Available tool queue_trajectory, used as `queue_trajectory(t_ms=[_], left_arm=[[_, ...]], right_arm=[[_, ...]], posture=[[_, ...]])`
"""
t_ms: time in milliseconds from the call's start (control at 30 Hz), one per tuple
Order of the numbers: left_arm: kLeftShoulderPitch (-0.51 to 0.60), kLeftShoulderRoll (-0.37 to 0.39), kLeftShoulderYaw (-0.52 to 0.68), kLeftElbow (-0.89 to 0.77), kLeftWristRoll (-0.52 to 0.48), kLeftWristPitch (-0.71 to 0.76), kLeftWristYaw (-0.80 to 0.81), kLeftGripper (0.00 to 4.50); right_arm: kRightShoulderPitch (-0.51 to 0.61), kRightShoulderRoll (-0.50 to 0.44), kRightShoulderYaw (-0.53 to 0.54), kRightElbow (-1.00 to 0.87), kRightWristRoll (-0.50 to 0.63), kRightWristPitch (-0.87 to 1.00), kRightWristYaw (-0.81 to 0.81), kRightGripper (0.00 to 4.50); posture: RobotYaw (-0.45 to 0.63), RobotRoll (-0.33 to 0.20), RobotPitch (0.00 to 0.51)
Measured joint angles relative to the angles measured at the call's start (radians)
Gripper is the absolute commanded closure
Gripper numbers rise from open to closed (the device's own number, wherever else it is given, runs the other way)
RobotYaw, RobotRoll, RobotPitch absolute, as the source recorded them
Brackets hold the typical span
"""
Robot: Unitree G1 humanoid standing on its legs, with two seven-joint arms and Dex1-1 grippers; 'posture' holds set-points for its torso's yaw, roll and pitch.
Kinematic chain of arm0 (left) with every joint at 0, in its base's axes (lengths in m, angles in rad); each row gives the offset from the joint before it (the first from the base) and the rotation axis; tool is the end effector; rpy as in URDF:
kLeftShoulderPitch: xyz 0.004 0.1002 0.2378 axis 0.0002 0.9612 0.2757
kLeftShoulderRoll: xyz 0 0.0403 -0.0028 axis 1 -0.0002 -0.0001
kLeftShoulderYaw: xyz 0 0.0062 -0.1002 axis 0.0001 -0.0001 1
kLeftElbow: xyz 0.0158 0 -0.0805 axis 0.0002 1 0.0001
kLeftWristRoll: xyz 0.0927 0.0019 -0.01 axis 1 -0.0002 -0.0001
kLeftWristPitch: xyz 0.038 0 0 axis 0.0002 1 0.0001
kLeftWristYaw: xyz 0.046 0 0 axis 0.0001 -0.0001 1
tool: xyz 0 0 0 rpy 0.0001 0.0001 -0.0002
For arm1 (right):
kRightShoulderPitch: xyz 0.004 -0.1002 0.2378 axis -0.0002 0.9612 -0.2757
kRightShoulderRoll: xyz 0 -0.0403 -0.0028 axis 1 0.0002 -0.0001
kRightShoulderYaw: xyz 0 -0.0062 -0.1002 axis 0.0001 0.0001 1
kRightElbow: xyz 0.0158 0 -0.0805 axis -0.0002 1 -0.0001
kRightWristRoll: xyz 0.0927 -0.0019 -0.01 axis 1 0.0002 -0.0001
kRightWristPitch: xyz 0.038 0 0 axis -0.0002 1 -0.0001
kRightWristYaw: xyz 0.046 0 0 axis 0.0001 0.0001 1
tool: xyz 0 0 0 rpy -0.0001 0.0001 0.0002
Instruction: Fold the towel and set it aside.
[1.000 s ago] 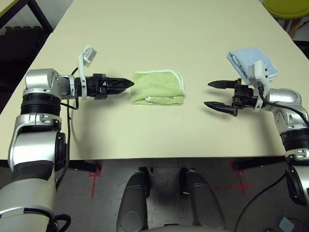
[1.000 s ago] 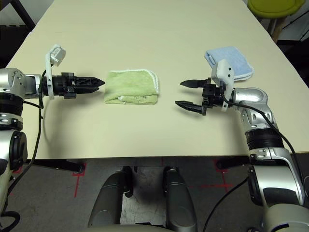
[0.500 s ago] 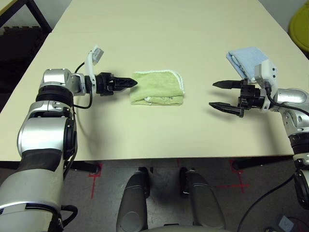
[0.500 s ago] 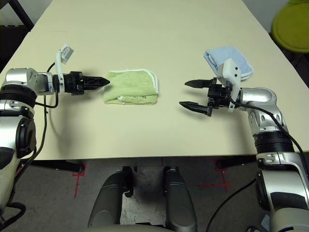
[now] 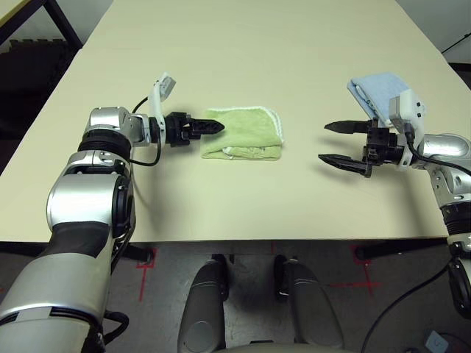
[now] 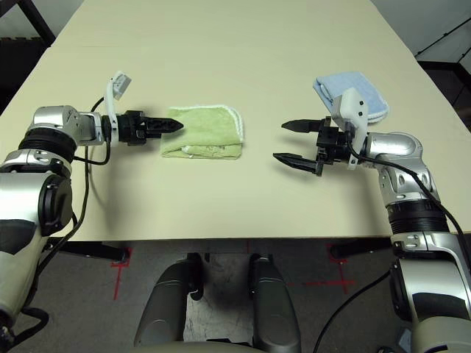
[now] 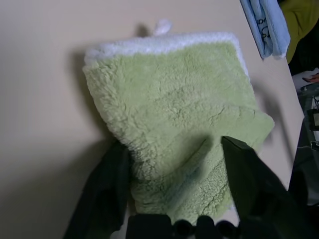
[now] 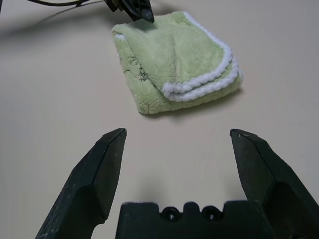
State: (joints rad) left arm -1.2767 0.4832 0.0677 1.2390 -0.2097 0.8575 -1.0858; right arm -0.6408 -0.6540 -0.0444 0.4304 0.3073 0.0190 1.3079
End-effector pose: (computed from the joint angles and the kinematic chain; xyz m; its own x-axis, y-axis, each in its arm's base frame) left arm 0.3498 0.2279 0.1947 0.5046 -0.7797 -0.3707 0.5308 0.6188 -0.5790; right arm 0.2935 -0.2713 0.1818 0.4308 0.8871 -0.1656 -0.8737 0.3641 -0.3228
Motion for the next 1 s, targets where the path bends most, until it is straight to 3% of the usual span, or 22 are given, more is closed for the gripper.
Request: queue_trajectory(t_ms=[267, 600, 833, 1000], left_arm=[[-0.008, -0.022, 0.036, 0.002, -0.001, 0.022, 0.009, 4.44], [-0.009, -0.020, 0.097, 0.003, -0.010, 0.036, 0.040, 4.48], [-0.001, 0.036, 0.265, -0.008, -0.101, -0.002, 0.185, 4.48], [0.069, 0.044, 0.355, -0.081, -0.181, 0.016, 0.235, 4.48]], right_arm=[[0.004, 0.000, 0.000, 0.000, 0.000, -0.001, -0.010, 0.00], [0.008, 0.007, 0.000, 0.000, 0.001, -0.004, -0.032, 0.00], [0.015, 0.031, -0.014, -0.001, 0.025, 0.001, -0.082, 0.00], [0.024, 0.063, -0.030, -0.001, 0.046, 0.020, -0.128, 0.00]], posture=[[-0.08, 0.000, 0.201], [-0.07, 0.000, 0.197], [-0.04, 0.000, 0.190], [-0.03, 0.000, 0.189]])
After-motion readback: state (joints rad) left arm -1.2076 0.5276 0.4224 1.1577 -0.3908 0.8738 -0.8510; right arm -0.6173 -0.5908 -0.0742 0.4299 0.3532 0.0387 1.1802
